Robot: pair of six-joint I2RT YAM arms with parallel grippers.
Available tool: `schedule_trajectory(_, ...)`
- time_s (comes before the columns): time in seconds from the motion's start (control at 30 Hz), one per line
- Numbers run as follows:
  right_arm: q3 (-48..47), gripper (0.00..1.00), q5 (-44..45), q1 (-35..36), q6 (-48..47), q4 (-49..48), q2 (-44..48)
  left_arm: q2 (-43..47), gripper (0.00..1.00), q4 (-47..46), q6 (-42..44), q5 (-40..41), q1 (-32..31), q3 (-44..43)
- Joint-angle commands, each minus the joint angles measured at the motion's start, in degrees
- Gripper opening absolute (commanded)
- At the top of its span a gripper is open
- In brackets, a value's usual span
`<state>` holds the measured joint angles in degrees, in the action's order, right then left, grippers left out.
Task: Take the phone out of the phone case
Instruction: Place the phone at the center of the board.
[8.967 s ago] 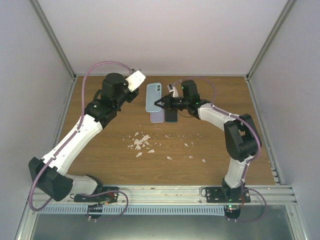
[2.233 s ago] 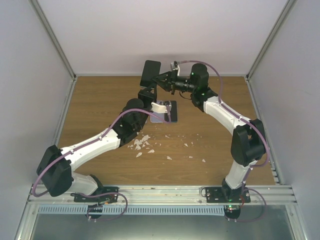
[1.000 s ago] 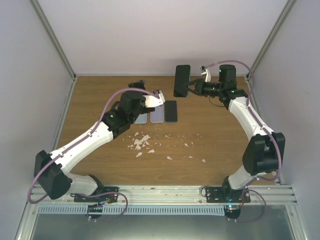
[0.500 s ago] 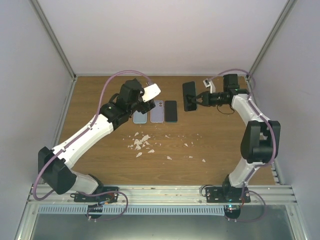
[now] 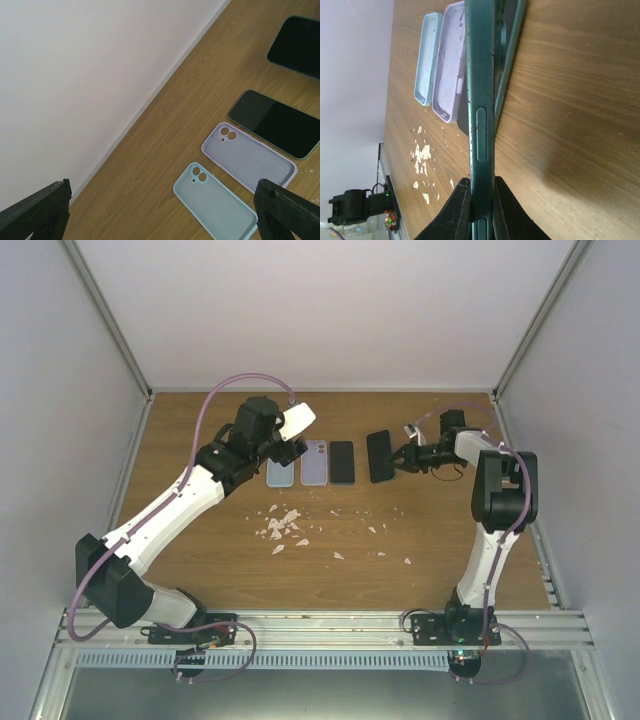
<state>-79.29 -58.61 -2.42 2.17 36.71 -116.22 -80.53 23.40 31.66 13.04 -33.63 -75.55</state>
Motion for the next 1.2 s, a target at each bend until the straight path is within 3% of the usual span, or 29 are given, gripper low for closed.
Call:
schedule_trajectory(0.0,-3.14,0.0,-6.01,-0.5,-0.11,-1.01,-3.66,-0.5,0.99,-1.0,-1.19,-0.59,0.07,-1.81)
schedule_trajectory(0.57,-7.22,0.05,-10.11,-1.19,2.77,-1.5,-13.67,-1.91,0.99,-0.5,-1.99,-1.54,0.05,-2.49)
schedule_trajectory(0.7,-6.9,0.13,-8.99,-1.19,4.03,-2.1,-13.64,-2.07,0.99,-0.36,-2.3,-1.87,0.05,-2.59)
schedule_trajectory(1.0,-5.1,0.48,-4.04,-1.17,5.89,-3.41,-11.41,-2.26,0.99,-0.16,-2.46,-1.87,-0.03,-3.33)
schedule_trajectory(1.17,-3.36,0.61,-2.72,-1.18,6.57,-4.08,-9.57,-2.09,0.99,-0.26,-2.43,-1.78,-0.04,-3.18)
